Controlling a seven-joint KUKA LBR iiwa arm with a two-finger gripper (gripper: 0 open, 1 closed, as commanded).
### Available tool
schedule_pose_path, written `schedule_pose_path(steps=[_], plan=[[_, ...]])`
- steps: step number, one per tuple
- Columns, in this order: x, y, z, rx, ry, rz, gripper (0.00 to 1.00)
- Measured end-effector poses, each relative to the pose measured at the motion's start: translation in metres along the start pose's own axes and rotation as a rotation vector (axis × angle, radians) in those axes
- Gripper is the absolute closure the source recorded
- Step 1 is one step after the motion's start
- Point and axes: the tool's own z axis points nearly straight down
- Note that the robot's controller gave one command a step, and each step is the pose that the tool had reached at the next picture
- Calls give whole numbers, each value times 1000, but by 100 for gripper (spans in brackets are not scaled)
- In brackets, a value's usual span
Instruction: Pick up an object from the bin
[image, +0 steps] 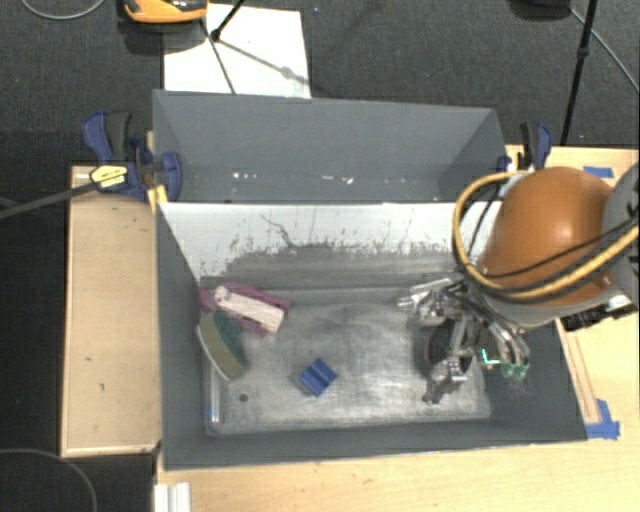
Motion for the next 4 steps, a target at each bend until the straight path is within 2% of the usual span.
schedule_pose_path(steps=[1, 2, 3, 4], plan=[[-45, -73, 40, 4, -8, -68, 0], [-72, -82, 142, 0, -8, -67, 0], [-106, -133, 141, -16, 0, -123, 0], [-105, -132, 140, -14, 2, -125, 100]])
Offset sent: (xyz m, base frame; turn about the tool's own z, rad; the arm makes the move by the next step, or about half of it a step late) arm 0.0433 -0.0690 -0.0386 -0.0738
